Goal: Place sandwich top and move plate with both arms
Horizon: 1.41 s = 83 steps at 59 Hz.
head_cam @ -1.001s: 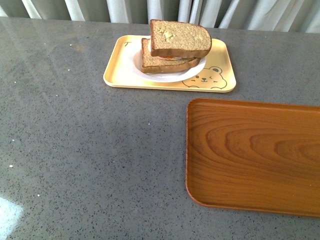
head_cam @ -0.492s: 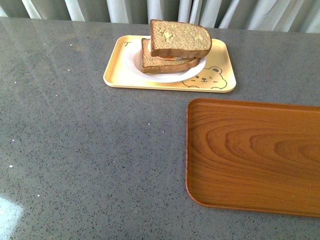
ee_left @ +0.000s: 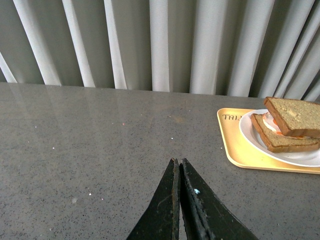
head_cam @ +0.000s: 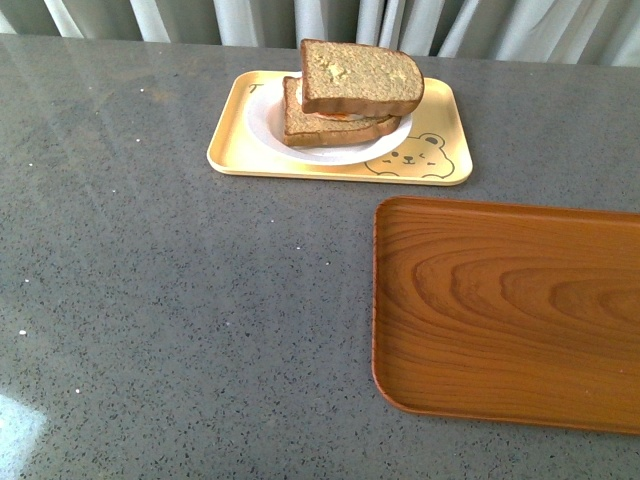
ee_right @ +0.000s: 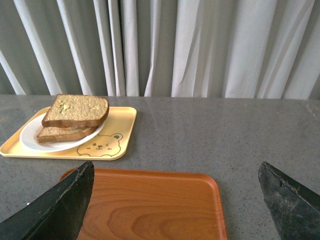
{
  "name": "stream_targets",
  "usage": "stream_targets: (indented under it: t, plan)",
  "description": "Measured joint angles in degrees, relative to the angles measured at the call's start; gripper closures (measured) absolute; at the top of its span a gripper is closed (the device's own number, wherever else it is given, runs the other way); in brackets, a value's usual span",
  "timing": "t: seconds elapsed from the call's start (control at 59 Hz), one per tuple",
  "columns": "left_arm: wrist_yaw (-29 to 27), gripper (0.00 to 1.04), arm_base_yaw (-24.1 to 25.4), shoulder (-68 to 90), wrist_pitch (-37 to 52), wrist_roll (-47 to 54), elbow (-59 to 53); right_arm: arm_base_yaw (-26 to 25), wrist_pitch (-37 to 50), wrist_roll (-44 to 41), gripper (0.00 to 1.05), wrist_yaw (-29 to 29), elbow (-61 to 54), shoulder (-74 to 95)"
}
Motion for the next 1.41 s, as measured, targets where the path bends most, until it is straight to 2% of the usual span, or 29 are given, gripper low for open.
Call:
stream_targets:
  t: [0.594,1.221,1.34,1.408]
  plan:
    - [0.0,1.03,0.0,-20.4,-18.8,0.0,-0.1,0.0,0.0,0.0,0.09,0.0,0.0,0.0]
    - [0.0,1.03,0.0,-30.8,-29.2,0.0,-0.1,0.0,0.0,0.0,0.09,0.0,0.0,0.0]
    - [0.0,1.03,0.0,-38.2,-38.5,0.0,0.0,0.0,0.0,0.0,0.09,0.0,0.0,0.0]
    - [0.0,1.03,0.0,-39.9,-39.1,0.1,0.0,0.0,0.0,0.0,0.09,0.0,0.0,0.0]
